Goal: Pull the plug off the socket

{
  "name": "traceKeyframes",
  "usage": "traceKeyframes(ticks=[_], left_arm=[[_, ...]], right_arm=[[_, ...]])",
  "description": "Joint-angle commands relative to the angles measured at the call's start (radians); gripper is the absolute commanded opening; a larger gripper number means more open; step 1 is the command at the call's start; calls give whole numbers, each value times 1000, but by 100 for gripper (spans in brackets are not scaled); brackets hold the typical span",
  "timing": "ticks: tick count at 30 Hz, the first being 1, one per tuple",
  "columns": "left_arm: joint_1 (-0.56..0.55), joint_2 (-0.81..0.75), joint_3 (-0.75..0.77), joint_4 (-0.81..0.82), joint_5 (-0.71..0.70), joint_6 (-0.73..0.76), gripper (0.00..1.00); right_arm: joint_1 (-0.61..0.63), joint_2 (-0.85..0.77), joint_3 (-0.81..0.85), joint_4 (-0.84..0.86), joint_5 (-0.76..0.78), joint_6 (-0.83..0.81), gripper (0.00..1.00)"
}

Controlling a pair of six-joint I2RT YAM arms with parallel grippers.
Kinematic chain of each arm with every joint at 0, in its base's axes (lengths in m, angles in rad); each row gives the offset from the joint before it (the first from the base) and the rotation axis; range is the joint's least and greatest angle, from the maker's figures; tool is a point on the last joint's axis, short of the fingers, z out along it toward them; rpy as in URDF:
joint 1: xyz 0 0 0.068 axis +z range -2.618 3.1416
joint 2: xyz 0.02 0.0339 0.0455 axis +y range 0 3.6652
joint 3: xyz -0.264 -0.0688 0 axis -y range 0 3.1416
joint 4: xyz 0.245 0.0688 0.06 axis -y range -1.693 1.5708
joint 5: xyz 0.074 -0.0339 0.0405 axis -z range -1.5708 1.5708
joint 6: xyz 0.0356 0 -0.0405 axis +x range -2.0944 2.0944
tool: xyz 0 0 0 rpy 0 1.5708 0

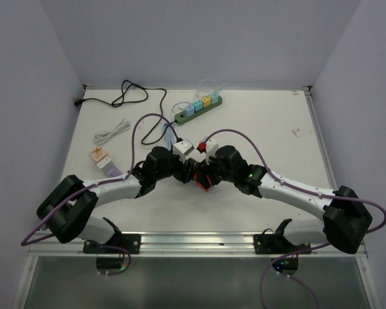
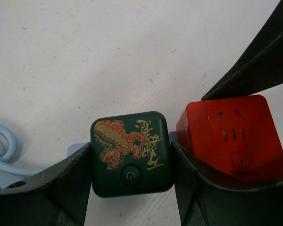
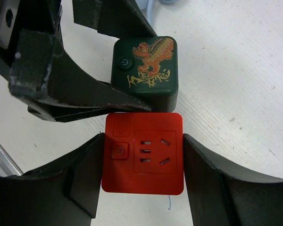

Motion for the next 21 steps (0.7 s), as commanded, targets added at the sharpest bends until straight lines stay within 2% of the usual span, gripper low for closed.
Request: traceKeyframes(ticks=[1, 7, 13, 21], left_arm=[[37, -48, -4, 27, 0, -47, 0], [109, -134, -66, 83, -3, -111, 0], [117, -207, -112, 98, -81, -120, 0], [120, -227, -132, 106, -118, -111, 0]], right_arm=[[-1, 8, -22, 102, 46, -21, 10], [0, 26, -17, 66, 69, -32, 10], [2, 65, -11, 46, 92, -34, 10], [2, 104, 13, 0, 157, -31, 10]])
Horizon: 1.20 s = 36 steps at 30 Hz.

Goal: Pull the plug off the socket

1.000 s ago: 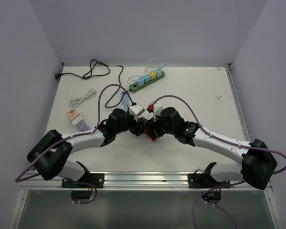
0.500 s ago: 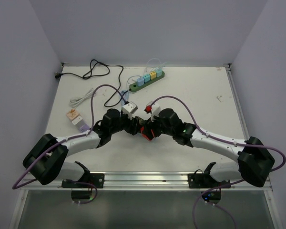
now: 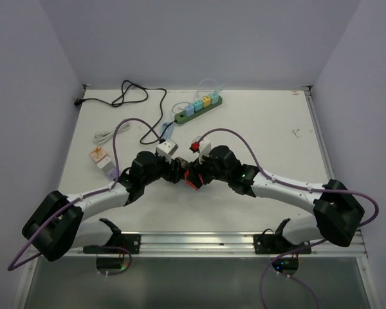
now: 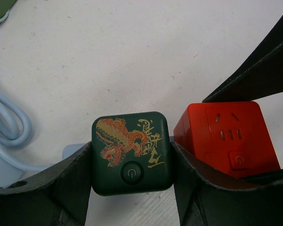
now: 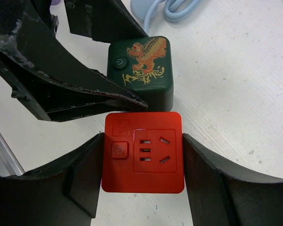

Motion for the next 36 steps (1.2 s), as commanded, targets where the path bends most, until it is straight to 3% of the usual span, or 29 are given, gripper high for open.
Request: traceKeyframes(ticks=[1, 10, 13, 20, 27, 29, 31, 34, 36], left_arm=[[35, -66, -3, 91, -102, -28, 0], [-1, -89, -14, 49, -340, 3, 0], [-5, -26, 29, -5, -355, -3, 0], [-5, 44, 75, -56, -361, -10, 0], [-5, 69, 92, -77, -364, -13, 0], [-7, 61, 85, -71, -364, -8, 0], [-7, 34, 66, -59, -360, -5, 0], [-5, -46, 11, -7, -363, -2, 0], [-7, -104, -17, 36, -363, -4, 0]], right_arm=[[-26, 41, 18, -167, 193, -36, 11], [-25, 81, 58, -216, 279, 3, 8], [9, 63, 52, -188, 263, -48, 7], [168, 9, 27, -138, 409, -133, 7], [195, -17, 18, -145, 469, -146, 7], [176, -39, 4, -141, 446, -103, 7], [127, -62, -5, -131, 325, -48, 8], [-11, -94, -36, -101, 138, 25, 9], [-67, -97, -41, -107, 95, 45, 9]])
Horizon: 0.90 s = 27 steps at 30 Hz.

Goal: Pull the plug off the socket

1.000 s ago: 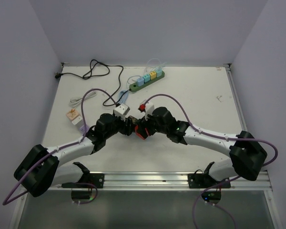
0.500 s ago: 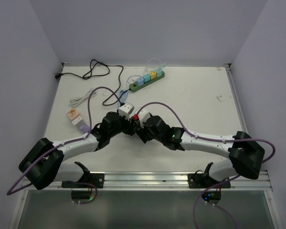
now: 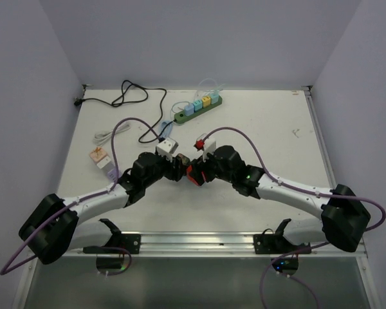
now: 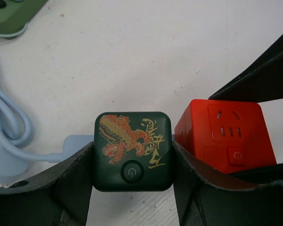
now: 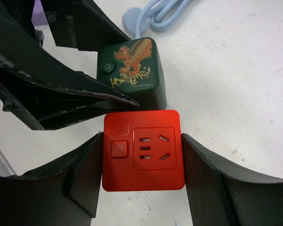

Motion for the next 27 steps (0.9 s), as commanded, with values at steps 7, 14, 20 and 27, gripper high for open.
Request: traceKeyframes(ticks=[7, 14, 20, 27], left_arm=[[47, -133, -70, 84, -240, 27, 0], [48, -87, -43, 58, -240, 25, 0], [48, -71, -21, 35, -237, 30, 0], [48, -84, -26, 33, -247, 33, 0]], right_arm=[[-96, -22, -5, -119, -76, 30, 9], [152, -51, -14, -125, 211, -140, 9], [243, -20, 0, -174, 370, -196, 12], [204, -37, -20, -149, 370, -124, 11]])
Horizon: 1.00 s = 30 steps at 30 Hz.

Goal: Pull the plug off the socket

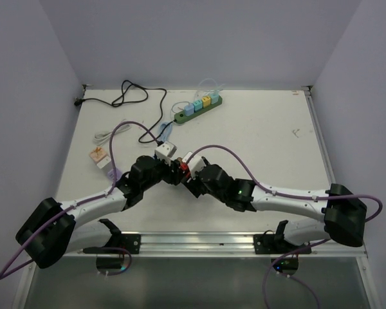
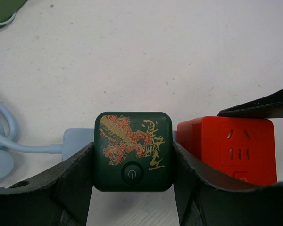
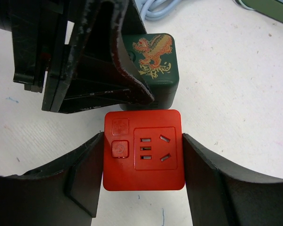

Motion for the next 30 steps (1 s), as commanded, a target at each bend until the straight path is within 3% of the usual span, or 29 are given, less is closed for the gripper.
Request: traceKeyframes(ticks=[1, 6, 15, 17, 21, 25, 30], left_arm=[[50, -12, 31, 17, -266, 51, 0], [50, -78, -11, 60, -266, 52, 0], [50, -124, -38, 93, -257, 51, 0], [50, -115, -34, 91, -259, 51, 0], [50, -97, -18, 71, -263, 52, 0], [50, -88, -15, 68, -266, 55, 0], [50, -78, -12, 66, -268, 55, 0]], right_arm=[[-55, -37, -22, -132, 68, 48, 11], [-274, -83, -45, -133, -243, 174, 11], [-289, -39, -10, -168, -349, 151, 13], [-254, -43, -4, -179, -303, 115, 14], [-47, -17, 42, -230, -20, 32, 14], [3, 38, 61, -285, 63, 30, 14], [0, 15, 21, -248, 45, 61, 14]])
